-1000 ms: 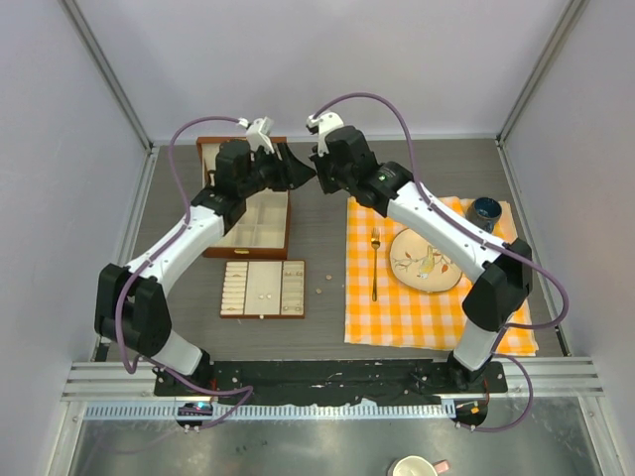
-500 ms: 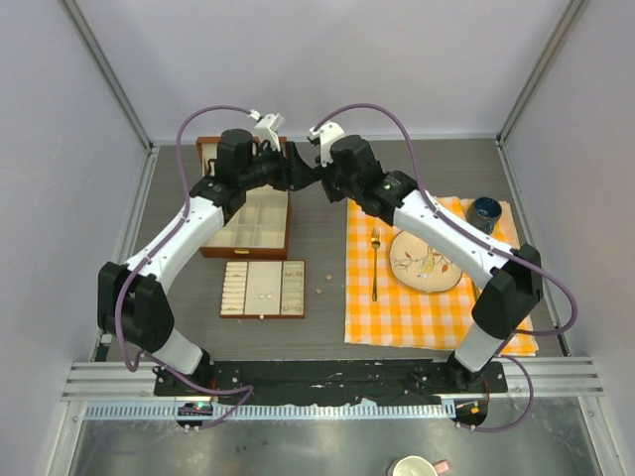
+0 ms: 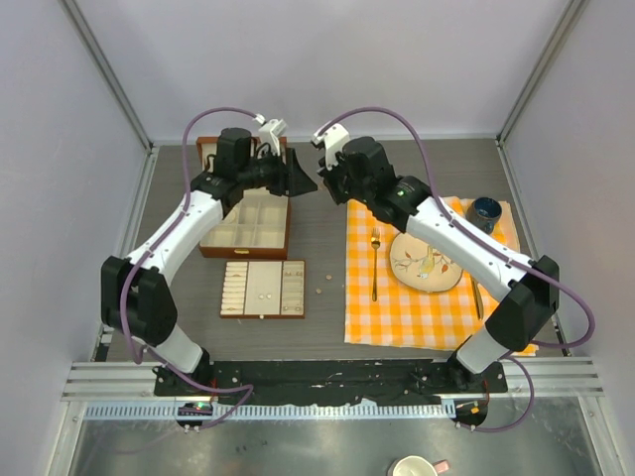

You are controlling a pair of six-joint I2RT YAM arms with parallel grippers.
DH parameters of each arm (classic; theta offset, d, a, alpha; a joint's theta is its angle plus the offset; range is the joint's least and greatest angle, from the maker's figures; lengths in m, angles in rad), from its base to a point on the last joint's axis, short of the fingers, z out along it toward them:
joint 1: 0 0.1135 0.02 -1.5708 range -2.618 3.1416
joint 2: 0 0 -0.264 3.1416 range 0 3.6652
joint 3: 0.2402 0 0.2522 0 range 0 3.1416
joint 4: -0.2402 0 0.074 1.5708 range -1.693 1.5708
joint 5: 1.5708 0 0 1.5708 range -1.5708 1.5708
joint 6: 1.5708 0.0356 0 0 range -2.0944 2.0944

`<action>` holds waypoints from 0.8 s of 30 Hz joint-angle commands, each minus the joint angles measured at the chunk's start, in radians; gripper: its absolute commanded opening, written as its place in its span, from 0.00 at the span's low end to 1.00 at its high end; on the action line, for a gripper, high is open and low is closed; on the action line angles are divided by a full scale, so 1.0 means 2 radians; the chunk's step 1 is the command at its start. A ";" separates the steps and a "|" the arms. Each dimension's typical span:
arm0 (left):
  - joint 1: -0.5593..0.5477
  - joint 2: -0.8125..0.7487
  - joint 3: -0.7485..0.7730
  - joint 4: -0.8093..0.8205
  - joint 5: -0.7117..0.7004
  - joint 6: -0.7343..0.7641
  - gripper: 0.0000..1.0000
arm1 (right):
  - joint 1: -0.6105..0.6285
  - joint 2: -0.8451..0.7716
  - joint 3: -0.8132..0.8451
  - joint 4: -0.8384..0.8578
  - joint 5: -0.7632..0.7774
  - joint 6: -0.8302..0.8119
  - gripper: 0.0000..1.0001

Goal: Organize the mixed jewelry

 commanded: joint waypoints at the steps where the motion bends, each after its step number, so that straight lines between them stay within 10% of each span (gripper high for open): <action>1: 0.002 -0.002 0.029 -0.003 0.042 0.001 0.50 | 0.000 -0.019 -0.005 0.025 -0.007 -0.017 0.01; 24: 0.011 0.012 0.029 0.011 0.091 -0.026 0.50 | 0.002 -0.023 -0.019 0.038 -0.013 -0.035 0.01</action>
